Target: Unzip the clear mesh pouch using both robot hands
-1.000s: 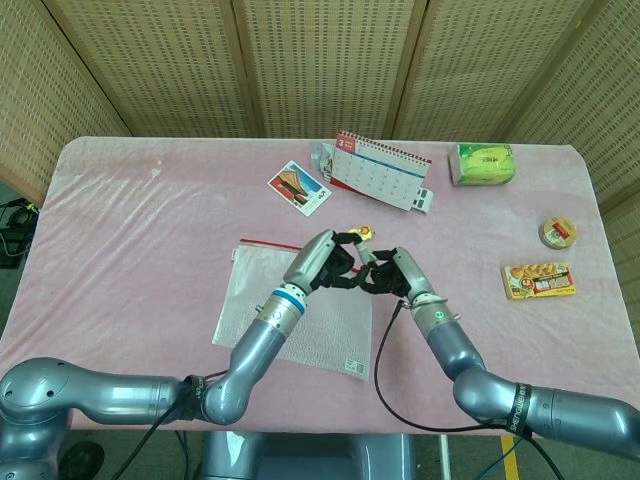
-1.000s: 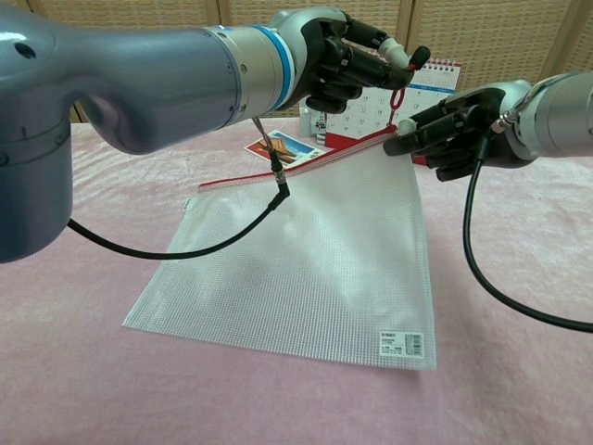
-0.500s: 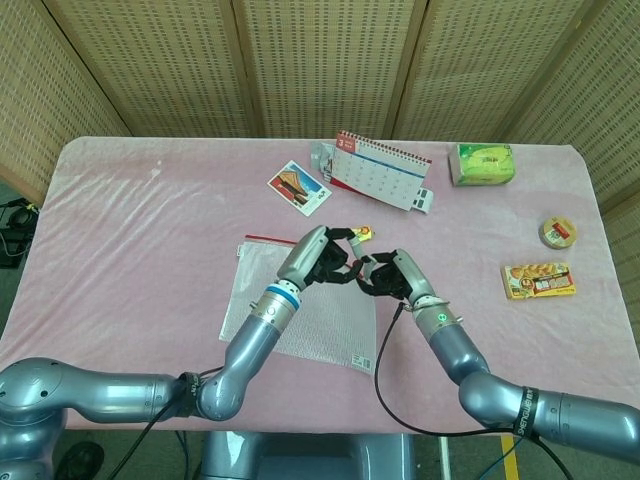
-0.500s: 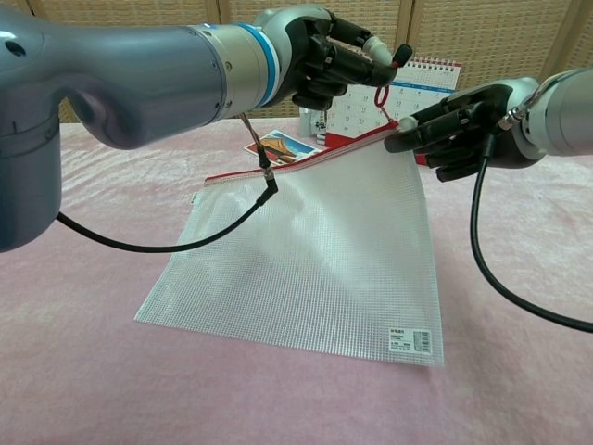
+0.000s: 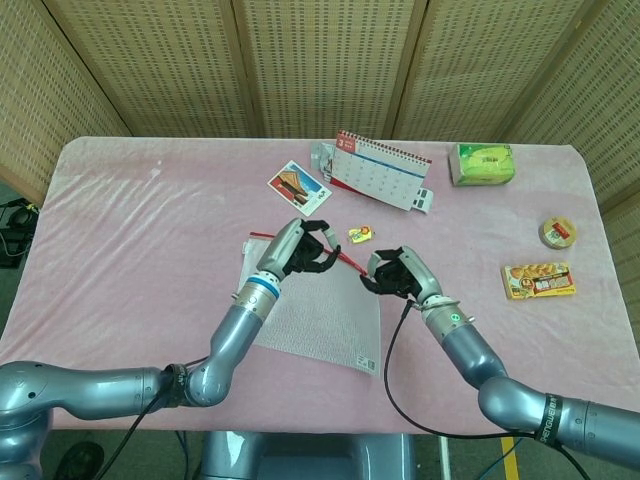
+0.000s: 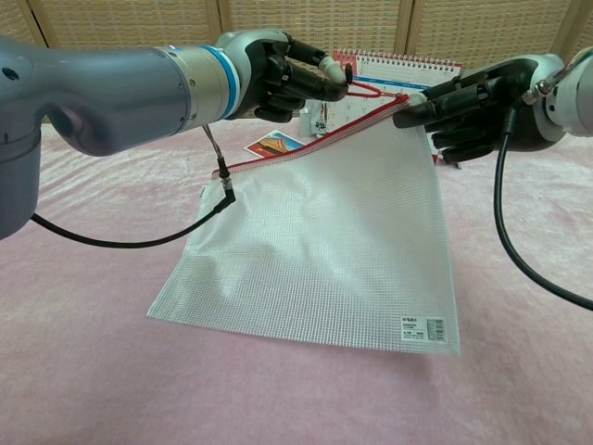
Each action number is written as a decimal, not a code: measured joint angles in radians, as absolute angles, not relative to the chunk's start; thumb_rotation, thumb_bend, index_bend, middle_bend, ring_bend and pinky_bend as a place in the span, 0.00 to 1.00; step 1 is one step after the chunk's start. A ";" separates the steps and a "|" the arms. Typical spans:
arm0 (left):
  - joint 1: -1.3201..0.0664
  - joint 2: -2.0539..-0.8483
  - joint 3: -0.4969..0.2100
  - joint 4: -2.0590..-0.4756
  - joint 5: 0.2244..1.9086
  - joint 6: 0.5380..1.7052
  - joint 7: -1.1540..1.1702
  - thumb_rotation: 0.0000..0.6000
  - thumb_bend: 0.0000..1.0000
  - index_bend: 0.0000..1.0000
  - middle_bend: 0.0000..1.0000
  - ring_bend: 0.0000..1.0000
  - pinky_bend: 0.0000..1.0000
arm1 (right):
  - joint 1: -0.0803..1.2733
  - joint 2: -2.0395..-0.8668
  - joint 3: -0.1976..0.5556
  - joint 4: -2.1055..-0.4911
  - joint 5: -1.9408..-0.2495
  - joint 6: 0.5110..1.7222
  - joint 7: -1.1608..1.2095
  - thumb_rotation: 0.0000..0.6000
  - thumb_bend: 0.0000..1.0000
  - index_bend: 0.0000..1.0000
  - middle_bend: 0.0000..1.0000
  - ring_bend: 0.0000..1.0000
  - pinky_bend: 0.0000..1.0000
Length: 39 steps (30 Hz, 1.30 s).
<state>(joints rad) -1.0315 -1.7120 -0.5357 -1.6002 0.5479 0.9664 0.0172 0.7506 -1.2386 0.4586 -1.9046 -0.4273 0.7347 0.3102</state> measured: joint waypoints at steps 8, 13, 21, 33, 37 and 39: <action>-1.013 -1.676 -0.533 -1.576 0.538 0.937 0.004 1.00 0.81 0.84 1.00 0.97 1.00 | 0.731 -1.213 0.482 -1.893 -0.452 0.667 0.381 1.00 0.84 0.83 1.00 1.00 1.00; -1.005 -1.649 -0.529 -1.563 0.527 0.918 0.005 1.00 0.81 0.84 1.00 0.97 1.00 | 0.722 -1.190 0.500 -1.891 -0.465 0.636 0.421 1.00 0.85 0.83 1.00 1.00 1.00; -0.976 -1.568 -0.512 -1.552 0.531 0.898 0.017 1.00 0.81 0.84 1.00 0.97 1.00 | 0.686 -1.122 0.547 -1.892 -0.495 0.582 0.497 1.00 0.85 0.83 1.00 1.00 1.00; -0.890 -1.386 -0.459 -1.531 0.532 0.817 0.014 1.00 0.82 0.84 1.00 0.97 1.00 | 0.592 -1.054 0.603 -1.823 -0.598 0.483 0.623 1.00 0.85 0.83 1.00 1.00 1.00; -0.867 -1.352 -0.443 -1.501 0.539 0.786 -0.006 1.00 0.82 0.84 1.00 0.97 1.00 | 0.564 -1.043 0.617 -1.804 -0.638 0.466 0.659 1.00 0.85 0.83 1.00 1.00 1.00; -0.860 -1.344 -0.437 -1.488 0.544 0.775 -0.017 1.00 0.82 0.84 1.00 0.97 1.00 | 0.556 -1.040 0.619 -1.795 -0.651 0.462 0.668 1.00 0.85 0.83 1.00 1.00 1.00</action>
<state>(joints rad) -0.8604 -1.3440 -0.4367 -1.4881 0.5441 0.7751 -0.0166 0.5563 -1.0404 0.6186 -1.7949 -0.6513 0.4623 0.6677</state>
